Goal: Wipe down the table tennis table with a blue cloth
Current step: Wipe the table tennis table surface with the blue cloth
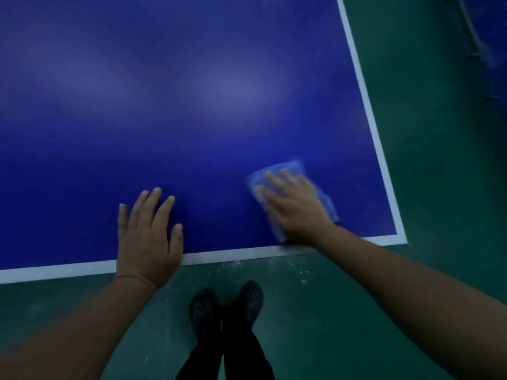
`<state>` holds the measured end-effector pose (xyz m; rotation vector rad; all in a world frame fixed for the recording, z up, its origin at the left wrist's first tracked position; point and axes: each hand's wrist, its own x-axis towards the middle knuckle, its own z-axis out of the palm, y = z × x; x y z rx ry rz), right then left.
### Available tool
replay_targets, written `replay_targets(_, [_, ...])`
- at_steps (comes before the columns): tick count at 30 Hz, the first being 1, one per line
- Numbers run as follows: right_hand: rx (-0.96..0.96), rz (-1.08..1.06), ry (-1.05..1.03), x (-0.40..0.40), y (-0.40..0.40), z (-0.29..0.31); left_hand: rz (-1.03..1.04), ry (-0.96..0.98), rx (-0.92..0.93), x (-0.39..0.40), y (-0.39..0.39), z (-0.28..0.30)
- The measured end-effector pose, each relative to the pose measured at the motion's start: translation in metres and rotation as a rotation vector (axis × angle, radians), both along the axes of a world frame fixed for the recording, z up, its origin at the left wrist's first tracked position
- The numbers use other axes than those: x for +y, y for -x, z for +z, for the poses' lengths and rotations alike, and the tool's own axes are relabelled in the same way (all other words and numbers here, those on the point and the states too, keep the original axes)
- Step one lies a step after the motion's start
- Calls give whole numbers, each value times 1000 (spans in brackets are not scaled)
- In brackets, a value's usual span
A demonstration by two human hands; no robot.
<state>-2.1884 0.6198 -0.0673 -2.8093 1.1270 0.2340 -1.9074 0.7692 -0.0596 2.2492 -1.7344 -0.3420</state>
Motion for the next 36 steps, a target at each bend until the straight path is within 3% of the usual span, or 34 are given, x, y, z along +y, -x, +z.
replay_targets(2, [83,-411,14,-32,19,6,54,-41,-51,5,-18,-1])
replay_targets(4, [-44,-728,13,-36,3,9,127,-87,-64,3,-29,-3])
replay_targets(9, [-197,-293,54,12,-111,1,192,-127,-41,0,-32,-9])
replay_targets(16, [-156,-57,33,-21,-255,-5,174,81,-15,4,-35,-11])
replay_targets(19, [-72,-162,119,-62,-224,-5,137,50,-12,4,-36,-10])
replay_targets(23, [-27,-605,150,-107,-107,0,117,-13,-23,5,-36,-8])
replay_targets(25, [-65,-727,119,-109,-99,5,123,-30,-16,5,-34,-7])
replay_targets(27, [-37,-532,155,-101,-137,8,153,-2,3,4,-33,-6])
replay_targets(31, [6,254,52,-57,-221,8,265,107,51,6,-33,-6])
replay_targets(34, [12,661,2,-22,-183,10,294,146,99,8,-36,-5])
replay_targets(36, [7,769,-39,-8,-114,10,291,142,123,9,-37,-4])
